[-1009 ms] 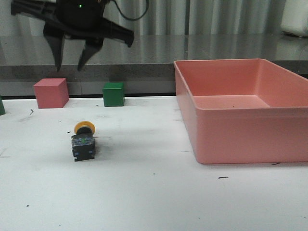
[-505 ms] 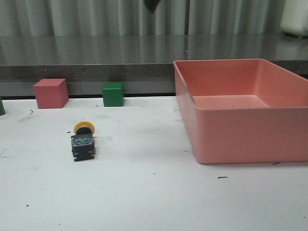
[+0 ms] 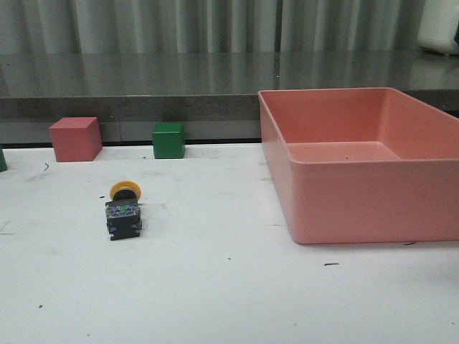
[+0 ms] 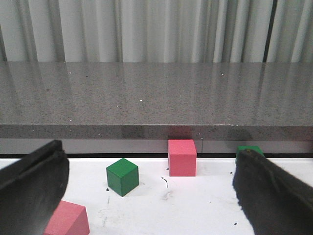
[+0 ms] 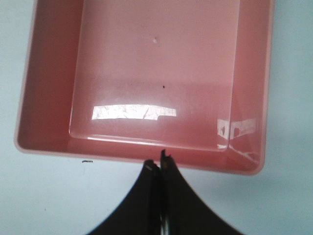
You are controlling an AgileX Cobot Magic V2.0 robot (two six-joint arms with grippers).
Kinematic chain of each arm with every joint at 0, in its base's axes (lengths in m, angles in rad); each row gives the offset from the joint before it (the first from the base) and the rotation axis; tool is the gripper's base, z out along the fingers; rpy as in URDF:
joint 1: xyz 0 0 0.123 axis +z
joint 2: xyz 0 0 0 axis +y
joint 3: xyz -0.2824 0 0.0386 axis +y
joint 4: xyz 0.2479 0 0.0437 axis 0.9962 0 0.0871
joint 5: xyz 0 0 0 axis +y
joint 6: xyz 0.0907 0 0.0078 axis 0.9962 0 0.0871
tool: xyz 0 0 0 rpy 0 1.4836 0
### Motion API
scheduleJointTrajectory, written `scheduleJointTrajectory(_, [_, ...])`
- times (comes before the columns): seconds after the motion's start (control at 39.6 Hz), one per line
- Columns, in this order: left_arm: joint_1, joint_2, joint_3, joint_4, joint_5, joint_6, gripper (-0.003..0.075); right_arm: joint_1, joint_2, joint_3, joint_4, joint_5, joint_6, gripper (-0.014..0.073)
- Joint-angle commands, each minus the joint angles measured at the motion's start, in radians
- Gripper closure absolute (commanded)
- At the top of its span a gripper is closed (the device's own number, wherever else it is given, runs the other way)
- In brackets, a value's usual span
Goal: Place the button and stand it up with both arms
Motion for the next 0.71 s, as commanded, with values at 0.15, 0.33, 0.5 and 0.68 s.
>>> scheduleJointTrajectory(0.15, [0.003,0.016,-0.036,-0.007,-0.08,-0.008,0.0069,-0.007,-0.325,0.402,-0.037,-0.378,-0.017,0.0657])
scheduleJointTrajectory(0.33, [0.003,0.016,-0.036,-0.007,-0.08,-0.008,0.0069,-0.007,-0.554,0.616,-0.096,-0.569,-0.017,0.0663])
scheduleJointTrajectory(0.5, [0.003,0.016,-0.036,-0.007,-0.082,-0.008,0.0069,-0.007,-0.771,0.749,-0.102,-0.691,-0.017,0.0663])
scheduleJointTrajectory(0.68, [0.003,0.016,-0.036,-0.007,-0.082,-0.008,0.0069,-0.007,-0.912,0.818,-0.102,-0.785,-0.017,0.0663])
